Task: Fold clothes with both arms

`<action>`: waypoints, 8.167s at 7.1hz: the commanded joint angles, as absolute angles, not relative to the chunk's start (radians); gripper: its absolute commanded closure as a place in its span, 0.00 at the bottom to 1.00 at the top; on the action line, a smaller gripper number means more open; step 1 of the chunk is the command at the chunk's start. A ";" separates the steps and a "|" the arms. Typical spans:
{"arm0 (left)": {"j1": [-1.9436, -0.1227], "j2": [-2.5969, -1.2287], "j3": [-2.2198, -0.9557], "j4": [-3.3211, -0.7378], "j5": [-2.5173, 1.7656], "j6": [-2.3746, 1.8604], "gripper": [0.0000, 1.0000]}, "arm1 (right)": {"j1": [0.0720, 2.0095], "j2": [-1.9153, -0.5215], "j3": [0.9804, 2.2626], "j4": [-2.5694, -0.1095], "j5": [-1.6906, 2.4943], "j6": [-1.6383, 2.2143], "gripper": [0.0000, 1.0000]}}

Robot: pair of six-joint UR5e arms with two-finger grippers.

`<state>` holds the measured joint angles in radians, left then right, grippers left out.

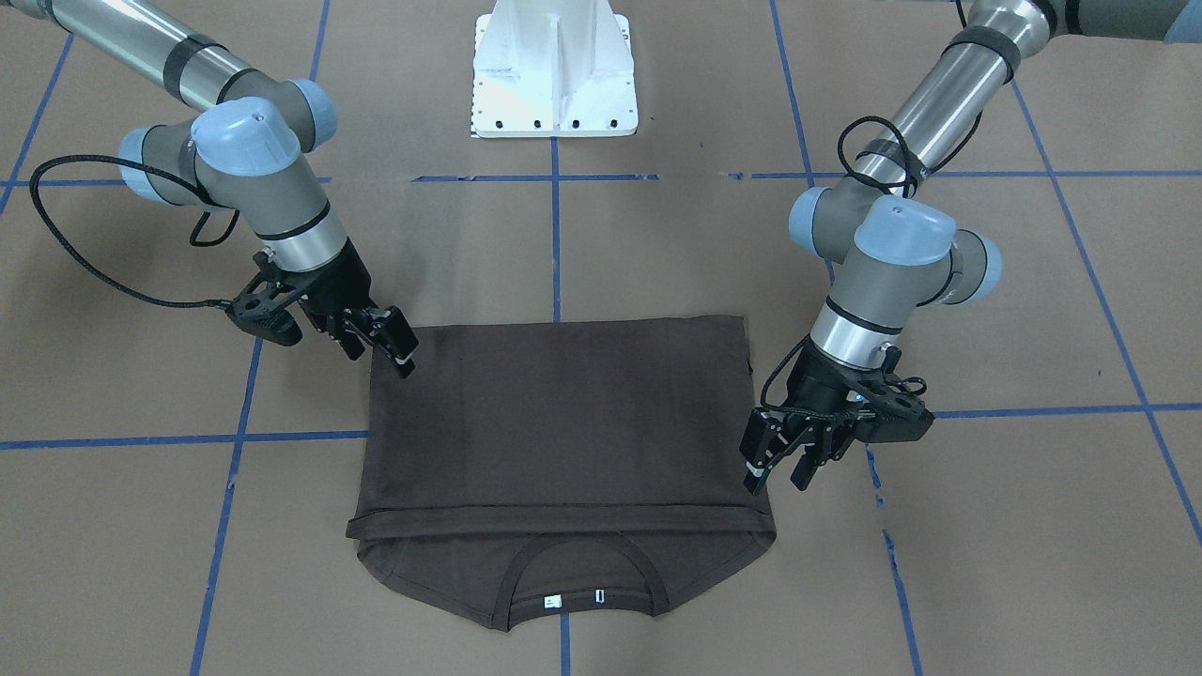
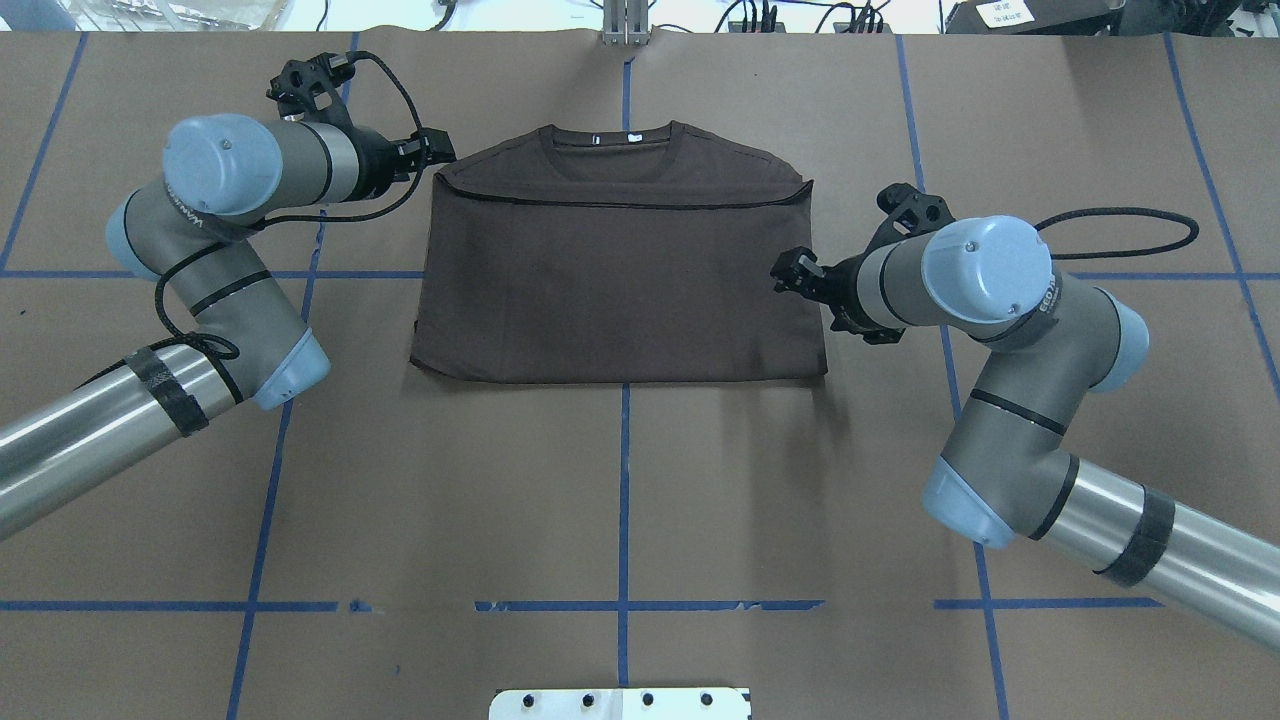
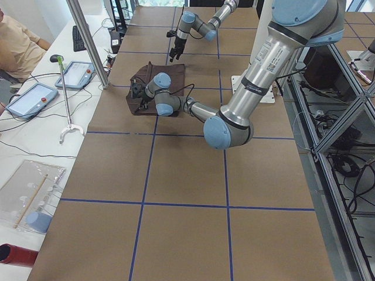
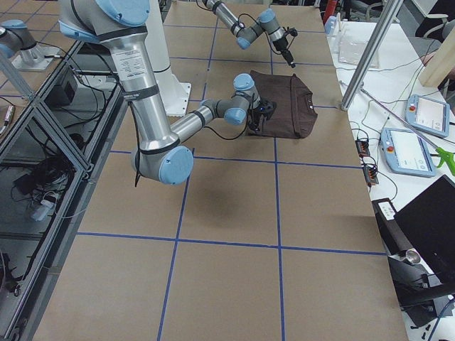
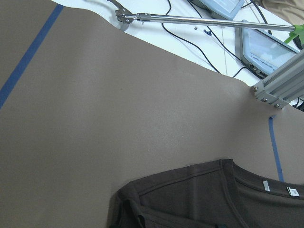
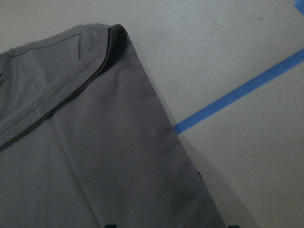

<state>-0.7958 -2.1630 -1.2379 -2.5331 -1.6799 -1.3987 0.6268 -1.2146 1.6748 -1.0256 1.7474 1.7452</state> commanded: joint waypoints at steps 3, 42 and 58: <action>-0.795 -2.163 -1.273 -2.520 -1.678 -1.404 0.27 | 0.555 -1.269 1.678 -1.025 1.740 1.775 0.23; -0.676 -2.070 -1.607 -2.043 -1.739 -1.607 1.00 | 0.604 -1.390 1.956 -1.028 1.910 1.795 0.00; -0.887 -2.269 -1.227 -2.465 -1.953 -1.539 0.34 | 0.416 -0.882 1.678 -1.585 1.735 1.433 0.00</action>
<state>-0.8788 -2.2855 -1.2099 -2.4640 -1.9360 -1.5391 0.4480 -0.9169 1.6770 -1.4742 1.7463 1.5129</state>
